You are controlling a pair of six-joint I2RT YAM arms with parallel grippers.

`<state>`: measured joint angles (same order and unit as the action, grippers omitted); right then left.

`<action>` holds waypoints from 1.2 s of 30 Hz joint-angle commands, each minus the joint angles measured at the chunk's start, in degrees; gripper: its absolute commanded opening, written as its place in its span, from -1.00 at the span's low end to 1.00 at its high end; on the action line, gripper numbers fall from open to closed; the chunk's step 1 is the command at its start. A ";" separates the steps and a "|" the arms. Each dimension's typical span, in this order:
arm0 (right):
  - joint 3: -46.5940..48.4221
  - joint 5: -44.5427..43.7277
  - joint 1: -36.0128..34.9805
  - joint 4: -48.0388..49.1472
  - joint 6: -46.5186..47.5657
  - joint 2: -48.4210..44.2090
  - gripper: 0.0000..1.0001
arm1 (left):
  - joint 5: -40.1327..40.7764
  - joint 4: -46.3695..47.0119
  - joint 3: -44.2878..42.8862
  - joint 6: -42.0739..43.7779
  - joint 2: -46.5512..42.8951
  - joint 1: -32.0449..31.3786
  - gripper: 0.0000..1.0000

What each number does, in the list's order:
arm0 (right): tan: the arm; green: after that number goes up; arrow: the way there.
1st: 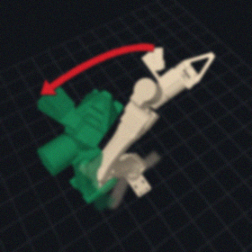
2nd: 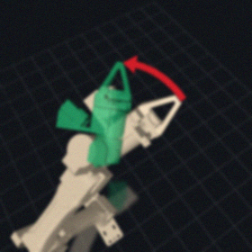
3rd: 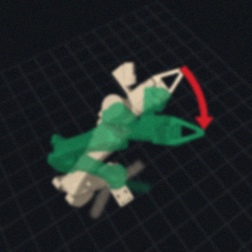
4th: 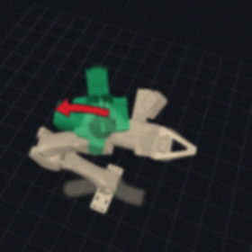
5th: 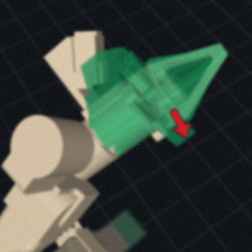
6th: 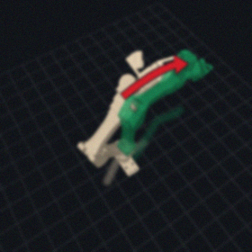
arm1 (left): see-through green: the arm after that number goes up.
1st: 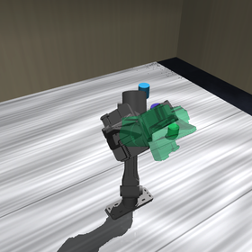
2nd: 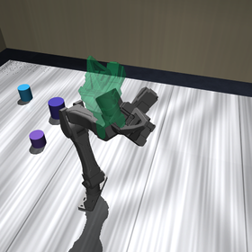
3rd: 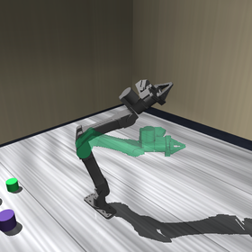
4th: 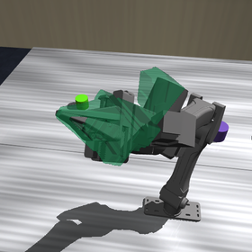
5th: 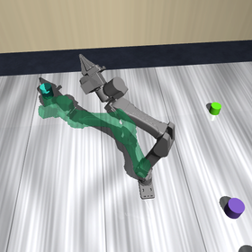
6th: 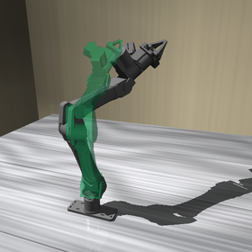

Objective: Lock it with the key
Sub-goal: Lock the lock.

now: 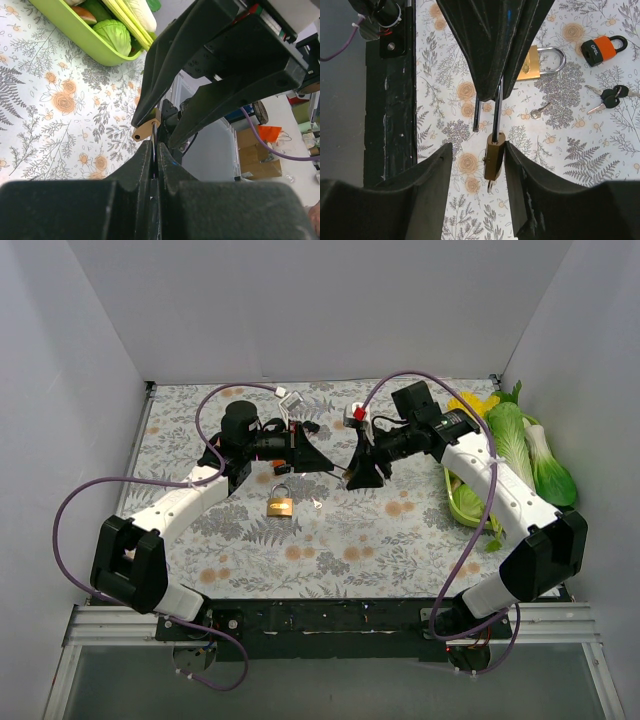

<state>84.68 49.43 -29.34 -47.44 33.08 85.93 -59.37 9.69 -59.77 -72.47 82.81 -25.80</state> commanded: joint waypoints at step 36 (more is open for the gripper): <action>4.35 14.91 -2.21 11.92 -12.24 0.99 -0.97 | -3.29 0.32 0.88 13.94 -6.87 -1.97 -1.00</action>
<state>84.99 59.35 -29.69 -46.11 25.54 87.48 -62.46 8.95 -59.42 -58.15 76.18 -26.00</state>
